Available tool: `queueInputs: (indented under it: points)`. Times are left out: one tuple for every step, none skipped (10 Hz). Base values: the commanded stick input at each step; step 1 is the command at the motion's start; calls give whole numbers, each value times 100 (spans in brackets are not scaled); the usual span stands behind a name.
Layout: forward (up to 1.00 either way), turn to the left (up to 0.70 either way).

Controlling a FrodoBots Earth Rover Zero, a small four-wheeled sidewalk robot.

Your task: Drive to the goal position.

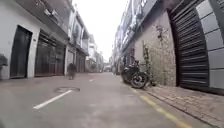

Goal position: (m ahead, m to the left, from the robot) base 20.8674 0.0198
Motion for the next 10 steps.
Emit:
queueInputs:
  points:
    - [47, 1]
    - [47, 1]
    - [47, 1]
    - [47, 1]
    - [47, 1]
    - [48, 1]
    - [48, 1]
    - [48, 1]
    - [48, 1]
    - [48, 1]
